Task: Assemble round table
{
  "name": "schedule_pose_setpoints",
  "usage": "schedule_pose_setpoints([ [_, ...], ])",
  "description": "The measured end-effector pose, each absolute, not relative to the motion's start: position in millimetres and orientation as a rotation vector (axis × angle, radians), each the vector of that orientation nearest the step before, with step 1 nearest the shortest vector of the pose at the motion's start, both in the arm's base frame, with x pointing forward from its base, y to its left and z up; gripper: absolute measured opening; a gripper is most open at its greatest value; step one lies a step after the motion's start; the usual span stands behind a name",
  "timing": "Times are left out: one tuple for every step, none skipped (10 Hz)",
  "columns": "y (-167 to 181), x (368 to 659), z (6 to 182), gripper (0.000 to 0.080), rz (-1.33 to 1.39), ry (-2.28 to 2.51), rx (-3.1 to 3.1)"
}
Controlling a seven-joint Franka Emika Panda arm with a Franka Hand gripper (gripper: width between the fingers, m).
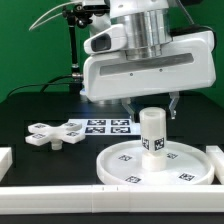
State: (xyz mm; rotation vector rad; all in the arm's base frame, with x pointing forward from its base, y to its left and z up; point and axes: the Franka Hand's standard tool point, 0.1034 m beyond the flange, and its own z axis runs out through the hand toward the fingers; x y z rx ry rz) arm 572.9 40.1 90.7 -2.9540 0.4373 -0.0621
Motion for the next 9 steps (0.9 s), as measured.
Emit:
schedule_pose_setpoints([
  [39.4,572.8,90.6,0.0409,-0.061,0.617,-2.921],
  [38.9,573.8,90.9,0.0409,-0.060,0.771,-2.879],
  [40.7,574.3,91.1,0.0409,-0.056,0.887,-2.842],
  [41.5,574.2,91.1,0.0409,-0.039,1.054,-2.776],
  [42.1,573.9,91.1,0.0409,-0.018,1.228,-2.697],
  [44.0,573.3,91.1,0.0409,0.003,1.394,-2.614],
  [45.1,572.9,91.0,0.0409,0.022,1.517,-2.539],
  [45.0,573.1,91.1,0.0409,0.043,1.621,-2.464],
  [44.6,573.6,91.2,0.0409,0.068,1.727,-2.379],
])
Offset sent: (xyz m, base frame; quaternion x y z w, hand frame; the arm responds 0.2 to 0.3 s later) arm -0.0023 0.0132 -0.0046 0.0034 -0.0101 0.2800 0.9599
